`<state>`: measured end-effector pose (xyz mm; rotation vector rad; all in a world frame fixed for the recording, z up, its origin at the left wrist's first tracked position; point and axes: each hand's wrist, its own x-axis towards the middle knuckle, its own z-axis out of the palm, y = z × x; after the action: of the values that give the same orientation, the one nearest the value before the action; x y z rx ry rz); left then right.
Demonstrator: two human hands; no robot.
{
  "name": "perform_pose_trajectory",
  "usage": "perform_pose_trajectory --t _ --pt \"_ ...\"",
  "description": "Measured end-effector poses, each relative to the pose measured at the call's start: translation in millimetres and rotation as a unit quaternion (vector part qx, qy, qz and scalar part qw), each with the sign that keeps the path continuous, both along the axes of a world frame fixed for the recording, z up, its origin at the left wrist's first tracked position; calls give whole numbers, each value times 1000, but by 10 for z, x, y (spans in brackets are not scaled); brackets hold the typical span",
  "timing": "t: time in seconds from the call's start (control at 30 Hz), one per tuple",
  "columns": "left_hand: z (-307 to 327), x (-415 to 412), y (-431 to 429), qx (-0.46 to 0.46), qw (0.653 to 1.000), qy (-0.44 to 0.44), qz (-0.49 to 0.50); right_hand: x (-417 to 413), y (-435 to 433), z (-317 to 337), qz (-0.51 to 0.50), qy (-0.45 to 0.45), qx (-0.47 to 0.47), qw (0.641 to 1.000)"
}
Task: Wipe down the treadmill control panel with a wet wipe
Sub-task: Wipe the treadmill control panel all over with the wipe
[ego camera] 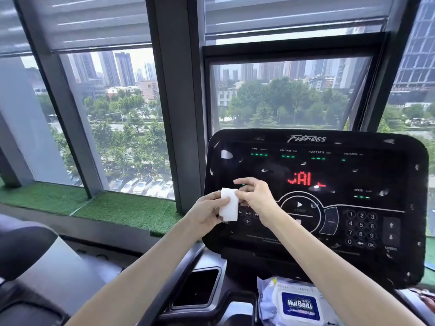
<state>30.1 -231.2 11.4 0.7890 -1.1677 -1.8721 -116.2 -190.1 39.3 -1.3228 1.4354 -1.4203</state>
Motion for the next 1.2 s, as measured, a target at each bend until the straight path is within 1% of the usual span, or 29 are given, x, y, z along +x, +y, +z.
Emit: perform_pose_trajectory --t 0.03,0.07,0.1,0.13,0.17,0.2,0.23,0.3,0.37,0.4,0.47,0.5,0.53,0.57,0.6,0.67,0.7,0.73,0.8,0.83,0.9,0.93,0.97,1.03,1.07,1.17,1.2 --pt "58 15 -38 -9 1000 -18 19 15 -49 -14 -19 36 -6 999" --pt "145 35 -103 -35 996 -48 67 26 -99 -26 -42 101 -20 994" --pt "250 59 -207 -91 980 -97 145 37 -137 -29 -65 188 -39 979" --pt "381 83 -334 -180 942 -166 229 43 -174 -38 -83 284 -59 953" --pt "523 97 -468 -285 886 -224 290 50 -213 -39 -97 372 -83 920" --pt "664 94 -589 -375 829 -261 323 54 -263 -42 -103 448 -108 882" --pt "786 71 -706 -437 782 -290 337 64 -317 -42 -102 512 -133 843" --pt "889 -6 -925 -517 704 -339 349 91 -426 -56 -90 596 -156 783" --pt "804 -71 -1045 -588 638 -377 324 113 -490 -75 -83 643 -137 749" --pt "701 -81 -1069 -622 615 -386 294 121 -506 -84 -77 664 -119 735" --pt "471 -20 -1096 -681 574 -392 229 128 -514 -89 -71 719 -93 685" --pt "392 30 -1128 -700 564 -390 201 129 -522 -90 -77 737 -89 666" --pt "372 63 -1198 -713 559 -382 184 131 -528 -90 -85 744 -76 659" --pt "423 62 -1280 -717 563 -368 182 131 -545 -91 -92 739 -66 664" --pt "506 29 -1342 -709 581 -349 196 135 -570 -107 -97 732 -66 671" --pt "673 -69 -1385 -658 646 -311 231 160 -587 -135 -96 726 -74 676" --pt "706 -108 -1386 -642 668 -300 225 167 -586 -141 -97 723 -86 678" --pt "711 -124 -1382 -647 674 -296 198 175 -582 -146 -97 723 -88 679" --pt "718 -82 -1400 -679 657 -306 117 192 -563 -134 -98 729 -70 673" --pt "769 -57 -1432 -680 657 -308 107 183 -554 -129 -100 737 -67 665" --pt "891 -35 -1468 -659 674 -301 145 162 -557 -149 -87 765 -73 634" --pt "913 -38 -1472 -658 673 -304 150 154 -558 -146 -75 776 -69 622" --pt "916 -49 -1445 -668 661 -315 130 150 -560 -138 -72 783 -68 614" --pt "881 -42 -1396 -697 629 -338 59 148 -563 -121 -78 791 -79 602" --pt "882 -31 -1408 -700 627 -337 52 145 -561 -121 -78 791 -82 601" --pt "913 -2 -1405 -655 667 -314 164 133 -532 -104 -69 788 -84 606" --pt "883 -9 -1369 -656 665 -320 161 129 -529 -109 -69 787 -83 607"
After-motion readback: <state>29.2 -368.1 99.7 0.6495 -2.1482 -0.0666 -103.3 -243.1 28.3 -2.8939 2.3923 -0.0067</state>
